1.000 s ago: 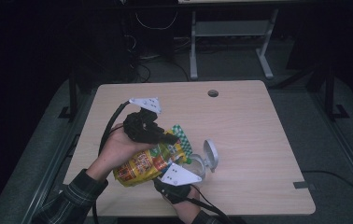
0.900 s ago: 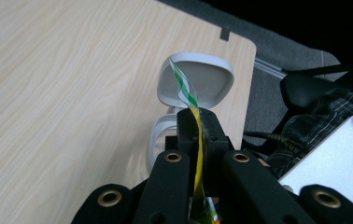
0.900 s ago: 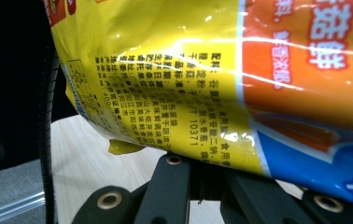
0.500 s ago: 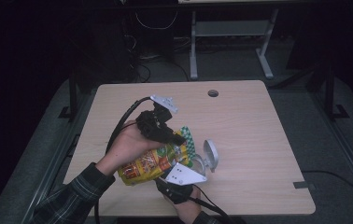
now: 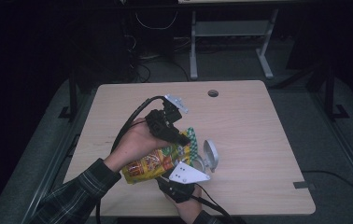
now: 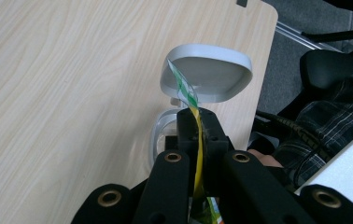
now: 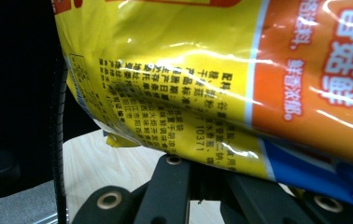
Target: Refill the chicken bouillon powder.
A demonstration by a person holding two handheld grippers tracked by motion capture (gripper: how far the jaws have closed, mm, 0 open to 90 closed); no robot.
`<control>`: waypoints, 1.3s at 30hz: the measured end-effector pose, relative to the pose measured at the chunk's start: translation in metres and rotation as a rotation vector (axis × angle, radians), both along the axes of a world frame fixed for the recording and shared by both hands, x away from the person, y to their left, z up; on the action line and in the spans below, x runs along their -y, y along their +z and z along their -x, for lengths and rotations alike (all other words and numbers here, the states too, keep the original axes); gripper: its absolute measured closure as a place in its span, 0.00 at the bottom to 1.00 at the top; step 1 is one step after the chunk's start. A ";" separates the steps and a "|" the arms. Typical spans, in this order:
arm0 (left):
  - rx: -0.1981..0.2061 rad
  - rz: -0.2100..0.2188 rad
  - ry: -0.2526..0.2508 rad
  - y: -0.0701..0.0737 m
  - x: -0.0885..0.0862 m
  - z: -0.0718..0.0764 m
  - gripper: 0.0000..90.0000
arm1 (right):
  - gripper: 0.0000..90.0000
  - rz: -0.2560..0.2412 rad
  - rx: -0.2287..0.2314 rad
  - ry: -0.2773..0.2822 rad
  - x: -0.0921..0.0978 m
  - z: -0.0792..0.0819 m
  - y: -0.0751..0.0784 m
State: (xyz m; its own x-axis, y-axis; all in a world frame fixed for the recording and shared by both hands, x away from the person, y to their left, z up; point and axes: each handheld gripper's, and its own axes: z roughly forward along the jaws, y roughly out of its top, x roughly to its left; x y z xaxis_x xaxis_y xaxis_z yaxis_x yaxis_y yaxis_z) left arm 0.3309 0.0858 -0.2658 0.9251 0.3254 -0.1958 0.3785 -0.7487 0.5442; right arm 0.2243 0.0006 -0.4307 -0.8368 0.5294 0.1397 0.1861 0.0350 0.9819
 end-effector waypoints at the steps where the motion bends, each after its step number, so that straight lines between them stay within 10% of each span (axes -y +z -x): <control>1: 0.000 0.000 0.000 0.000 0.000 0.000 1.00 | 1.00 -0.004 -0.001 0.001 0.000 0.000 0.000; 39: -0.019 -0.067 0.006 0.003 0.016 -0.002 1.00 | 1.00 -0.038 0.013 0.016 0.004 0.000 0.003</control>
